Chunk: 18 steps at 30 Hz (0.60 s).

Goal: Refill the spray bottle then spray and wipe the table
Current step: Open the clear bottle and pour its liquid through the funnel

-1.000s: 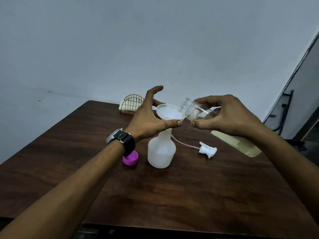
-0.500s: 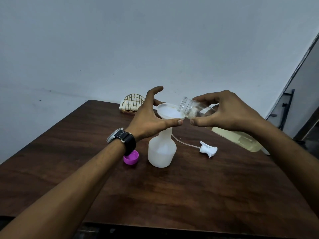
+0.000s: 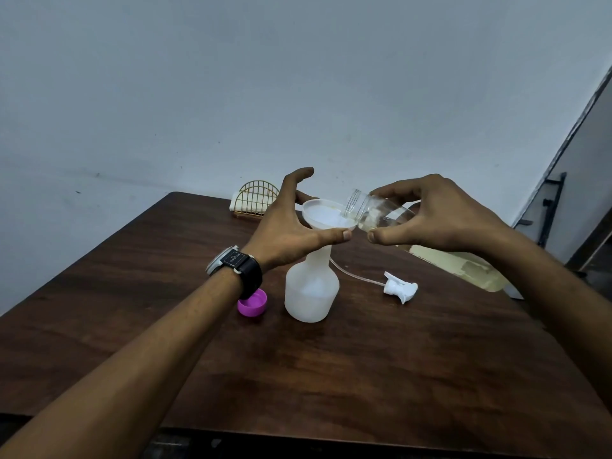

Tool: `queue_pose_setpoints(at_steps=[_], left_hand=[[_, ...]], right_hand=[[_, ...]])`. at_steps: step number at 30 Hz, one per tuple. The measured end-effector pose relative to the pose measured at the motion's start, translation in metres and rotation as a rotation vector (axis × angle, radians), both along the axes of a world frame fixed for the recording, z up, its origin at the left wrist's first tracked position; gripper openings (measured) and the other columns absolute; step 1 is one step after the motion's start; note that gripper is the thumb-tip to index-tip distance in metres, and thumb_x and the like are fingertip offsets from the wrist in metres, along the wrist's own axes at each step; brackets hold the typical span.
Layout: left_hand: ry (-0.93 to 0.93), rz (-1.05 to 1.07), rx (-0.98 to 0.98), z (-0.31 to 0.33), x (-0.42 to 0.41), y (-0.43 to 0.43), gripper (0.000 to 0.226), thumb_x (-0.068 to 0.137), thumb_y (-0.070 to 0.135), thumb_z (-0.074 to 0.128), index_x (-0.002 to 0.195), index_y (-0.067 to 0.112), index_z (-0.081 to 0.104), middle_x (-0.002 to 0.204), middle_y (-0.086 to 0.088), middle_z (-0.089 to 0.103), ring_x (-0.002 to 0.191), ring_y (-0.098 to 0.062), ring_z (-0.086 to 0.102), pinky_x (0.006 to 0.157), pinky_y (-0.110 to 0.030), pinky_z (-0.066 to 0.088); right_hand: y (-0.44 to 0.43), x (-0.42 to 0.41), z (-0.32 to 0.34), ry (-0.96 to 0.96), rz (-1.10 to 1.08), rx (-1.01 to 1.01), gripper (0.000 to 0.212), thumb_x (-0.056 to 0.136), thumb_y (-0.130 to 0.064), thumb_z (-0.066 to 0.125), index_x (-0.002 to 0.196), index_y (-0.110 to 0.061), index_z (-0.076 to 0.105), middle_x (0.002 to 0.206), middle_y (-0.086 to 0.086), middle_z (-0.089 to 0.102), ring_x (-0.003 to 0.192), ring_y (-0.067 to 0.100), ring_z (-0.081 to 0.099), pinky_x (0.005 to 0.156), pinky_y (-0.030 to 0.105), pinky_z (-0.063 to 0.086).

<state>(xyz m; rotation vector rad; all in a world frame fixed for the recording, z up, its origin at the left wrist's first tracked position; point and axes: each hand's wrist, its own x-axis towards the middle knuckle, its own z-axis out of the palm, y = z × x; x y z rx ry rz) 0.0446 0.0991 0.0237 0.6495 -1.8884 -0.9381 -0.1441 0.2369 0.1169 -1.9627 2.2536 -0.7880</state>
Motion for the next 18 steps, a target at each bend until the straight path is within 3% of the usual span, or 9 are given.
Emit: queue_pose_setpoints(at_steps=[3, 8, 12, 15, 18], left_hand=[[0.001, 0.002, -0.001, 0.0001, 0.0001, 0.0000, 0.116, 0.050, 0.064, 0.091, 0.147, 0.049, 0.029, 0.116, 0.011, 0.059, 0.091, -0.008, 0.072, 0.077, -0.026, 0.061], [0.005, -0.001, 0.007, -0.0002, -0.0003, 0.0004, 0.114, 0.051, 0.061, 0.092, 0.145, 0.051, 0.029, 0.115, 0.011, 0.059, 0.090, -0.009, 0.073, 0.071, -0.030, 0.064], [0.000, 0.000, 0.004, -0.0010, -0.0001, 0.0004, 0.116, 0.049, 0.064, 0.091, 0.145, 0.051, 0.028, 0.115, 0.011, 0.059, 0.093, -0.009, 0.072, 0.081, -0.032, 0.063], [0.002, -0.006, 0.015, -0.0010, 0.0001, -0.0004, 0.116, 0.049, 0.062, 0.092, 0.146, 0.051, 0.029, 0.116, 0.009, 0.059, 0.096, -0.013, 0.072, 0.085, -0.038, 0.062], [0.000, -0.002, 0.012, -0.0011, -0.0004, -0.0002, 0.116, 0.049, 0.061, 0.092, 0.145, 0.051, 0.029, 0.116, 0.010, 0.059, 0.097, -0.012, 0.071, 0.089, -0.039, 0.061]], right_hand=[[-0.0008, -0.0006, 0.0006, 0.006, 0.008, 0.003, 0.058, 0.062, -0.049, 0.091, 0.117, -0.043, 0.074, 0.098, -0.026, 0.074, 0.082, -0.010, 0.067, 0.089, 0.033, 0.058], [-0.0021, -0.0025, 0.0014, 0.009, 0.018, 0.011, 0.055, 0.061, -0.049, 0.090, 0.114, -0.045, 0.073, 0.095, -0.028, 0.073, 0.082, -0.014, 0.066, 0.087, 0.034, 0.058], [-0.0031, -0.0055, 0.0020, 0.027, 0.032, -0.002, 0.056, 0.061, -0.050, 0.090, 0.114, -0.047, 0.073, 0.093, -0.031, 0.071, 0.084, -0.015, 0.065, 0.081, 0.027, 0.055], [-0.0036, -0.0076, 0.0023, 0.036, 0.054, -0.014, 0.051, 0.062, -0.049, 0.090, 0.109, -0.052, 0.070, 0.090, -0.045, 0.065, 0.082, -0.014, 0.066, 0.072, 0.020, 0.049], [-0.0031, -0.0072, 0.0051, 0.040, 0.084, -0.019, 0.043, 0.064, -0.047, 0.091, 0.096, -0.058, 0.065, 0.092, -0.054, 0.058, 0.080, -0.011, 0.068, 0.073, 0.021, 0.052]])
